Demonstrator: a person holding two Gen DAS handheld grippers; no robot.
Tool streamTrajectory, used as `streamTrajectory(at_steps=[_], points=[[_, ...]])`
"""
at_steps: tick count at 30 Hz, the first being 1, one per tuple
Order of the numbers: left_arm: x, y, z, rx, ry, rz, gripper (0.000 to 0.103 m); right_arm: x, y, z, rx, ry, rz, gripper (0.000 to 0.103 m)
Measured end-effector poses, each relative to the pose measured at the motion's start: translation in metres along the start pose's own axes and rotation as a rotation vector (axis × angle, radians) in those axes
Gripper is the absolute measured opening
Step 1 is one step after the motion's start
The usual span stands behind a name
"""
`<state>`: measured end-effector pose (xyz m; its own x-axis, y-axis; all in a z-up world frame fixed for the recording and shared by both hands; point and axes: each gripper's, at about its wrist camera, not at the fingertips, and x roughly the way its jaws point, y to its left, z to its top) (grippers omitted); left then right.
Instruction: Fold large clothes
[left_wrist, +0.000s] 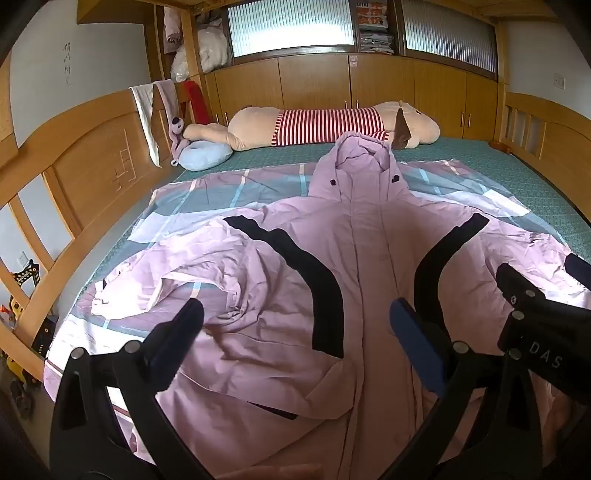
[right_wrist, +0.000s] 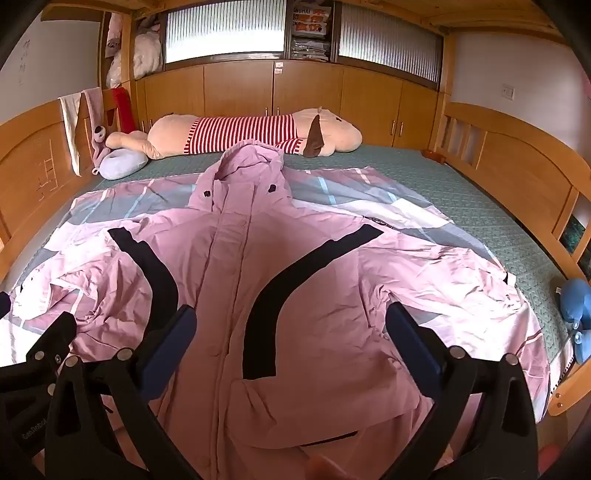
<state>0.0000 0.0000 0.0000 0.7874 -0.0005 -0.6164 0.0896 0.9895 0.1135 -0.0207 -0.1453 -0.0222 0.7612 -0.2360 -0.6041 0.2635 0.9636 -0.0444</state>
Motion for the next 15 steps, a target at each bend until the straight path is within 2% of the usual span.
streamTrajectory(at_steps=[15], points=[[0.0002, 0.0001, 0.0, -0.002, 0.004, -0.002, 0.101, 0.0004, 0.0011, -0.0017, -0.002, 0.001, -0.001, 0.102]])
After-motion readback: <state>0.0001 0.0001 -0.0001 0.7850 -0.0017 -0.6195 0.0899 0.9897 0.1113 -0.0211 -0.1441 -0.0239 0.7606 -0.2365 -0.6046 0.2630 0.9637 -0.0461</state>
